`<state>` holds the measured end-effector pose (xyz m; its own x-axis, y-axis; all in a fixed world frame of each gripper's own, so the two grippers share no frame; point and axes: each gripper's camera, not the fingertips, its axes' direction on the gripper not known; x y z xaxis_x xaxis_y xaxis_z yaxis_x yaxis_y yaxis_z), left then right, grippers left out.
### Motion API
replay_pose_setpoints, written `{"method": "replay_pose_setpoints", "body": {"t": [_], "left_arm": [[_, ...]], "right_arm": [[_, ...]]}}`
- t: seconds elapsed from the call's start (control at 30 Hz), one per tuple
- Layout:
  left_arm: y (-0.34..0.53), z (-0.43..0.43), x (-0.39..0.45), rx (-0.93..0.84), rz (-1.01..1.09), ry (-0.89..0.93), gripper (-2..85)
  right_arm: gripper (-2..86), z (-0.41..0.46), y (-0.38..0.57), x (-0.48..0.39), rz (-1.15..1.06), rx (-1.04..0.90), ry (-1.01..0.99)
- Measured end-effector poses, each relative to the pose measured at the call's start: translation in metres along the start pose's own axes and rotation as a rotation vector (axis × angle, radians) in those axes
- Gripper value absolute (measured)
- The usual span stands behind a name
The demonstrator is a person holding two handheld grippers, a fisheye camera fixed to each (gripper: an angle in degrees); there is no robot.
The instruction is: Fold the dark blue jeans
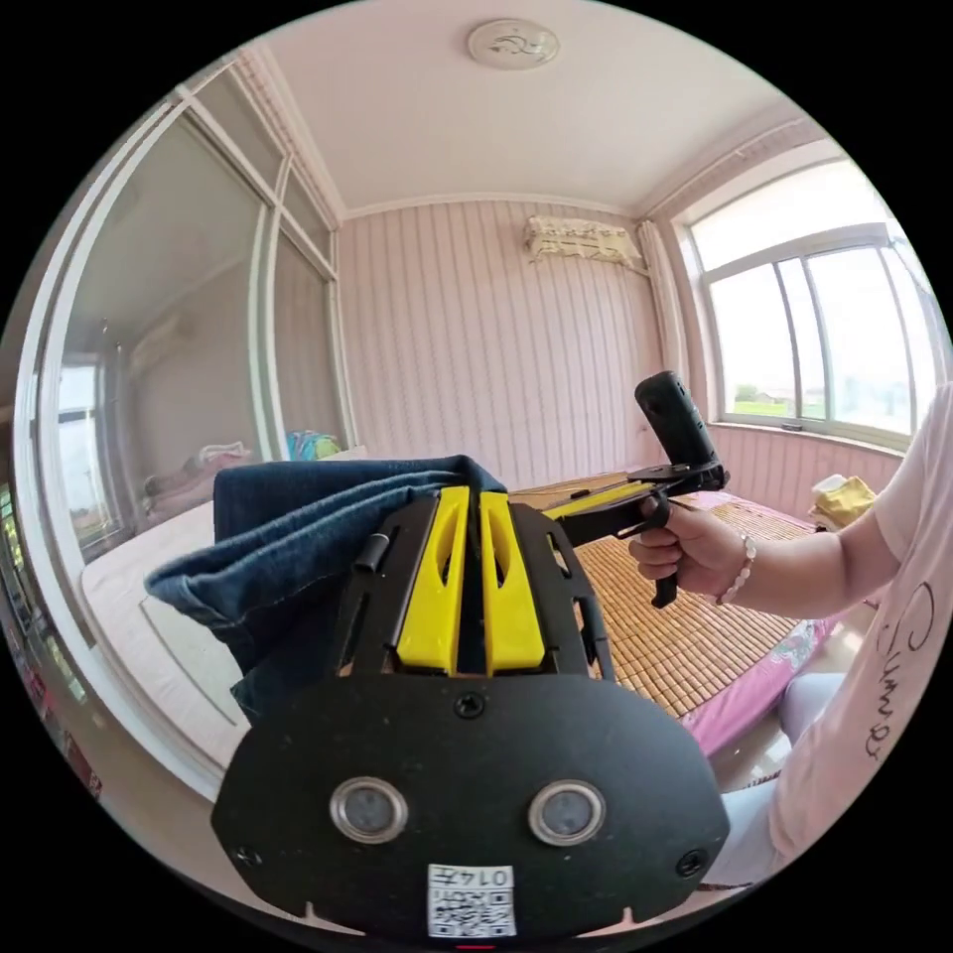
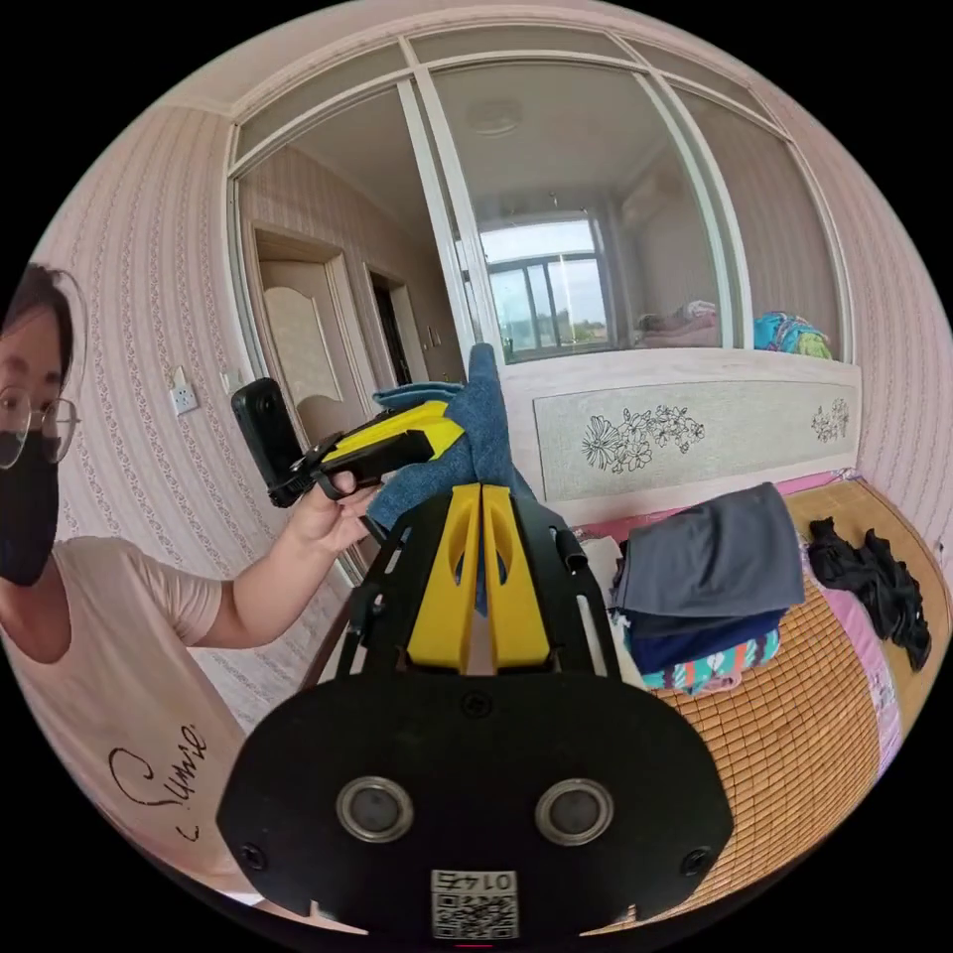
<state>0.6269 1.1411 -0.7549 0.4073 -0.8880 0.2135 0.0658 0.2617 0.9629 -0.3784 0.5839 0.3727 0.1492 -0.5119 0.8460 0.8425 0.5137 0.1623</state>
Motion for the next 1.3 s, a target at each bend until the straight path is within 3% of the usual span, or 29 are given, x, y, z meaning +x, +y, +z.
{"method": "replay_pose_setpoints", "body": {"t": [0.2, 0.27, 0.33, 0.43, 0.5, 0.6, 0.77, 0.93, 1.07, 1.2, 1.3], "left_arm": [[0.018, 0.115, 0.166, -0.076, -0.057, 0.452, -0.2], [0.054, 0.162, 0.223, -0.23, -0.11, 0.538, -0.1], [0.119, 0.217, 0.293, -0.586, -0.127, 0.53, -0.5], [0.193, 0.243, 0.33, -0.83, -0.177, 0.551, -0.9], [0.215, 0.246, 0.327, -0.904, -0.275, 0.55, -0.9], [0.218, 0.238, 0.313, -0.862, -0.331, 0.504, -0.9], [0.229, 0.224, 0.263, -0.841, -0.346, 0.174, 0.1], [0.261, 0.218, 0.182, -0.808, -0.513, -0.056, 8.3], [0.272, 0.252, 0.151, -0.846, -0.565, -0.06, 11.9], [0.277, 0.299, 0.134, -0.87, -0.565, -0.071, 13.6], [0.282, 0.331, 0.134, -0.93, -0.51, -0.064, 14.9]], "right_arm": [[-0.3, -0.173, 0.129, 0.031, 0.355, 0.019, 0.204], [-0.3, -0.204, 0.192, 0.052, 0.575, -0.055, 0.306], [-0.3, -0.231, 0.281, 0.075, 0.867, -0.1, 0.373], [-0.3, -0.251, 0.333, 0.077, 1.026, -0.125, 0.451], [-0.2, -0.256, 0.334, 0.074, 1.038, -0.159, 0.513], [0.1, -0.258, 0.321, 0.077, 0.997, -0.208, 0.529], [3.3, -0.243, 0.29, 0.098, 0.923, -0.321, 0.558], [14.3, -0.202, 0.238, 0.113, 0.77, -0.451, 0.626], [16.7, -0.173, 0.215, 0.132, 0.726, -0.517, 0.634], [18.7, -0.145, 0.224, 0.165, 0.814, -0.655, 0.72], [20.9, -0.143, 0.238, 0.176, 0.881, -0.633, 0.703]]}}
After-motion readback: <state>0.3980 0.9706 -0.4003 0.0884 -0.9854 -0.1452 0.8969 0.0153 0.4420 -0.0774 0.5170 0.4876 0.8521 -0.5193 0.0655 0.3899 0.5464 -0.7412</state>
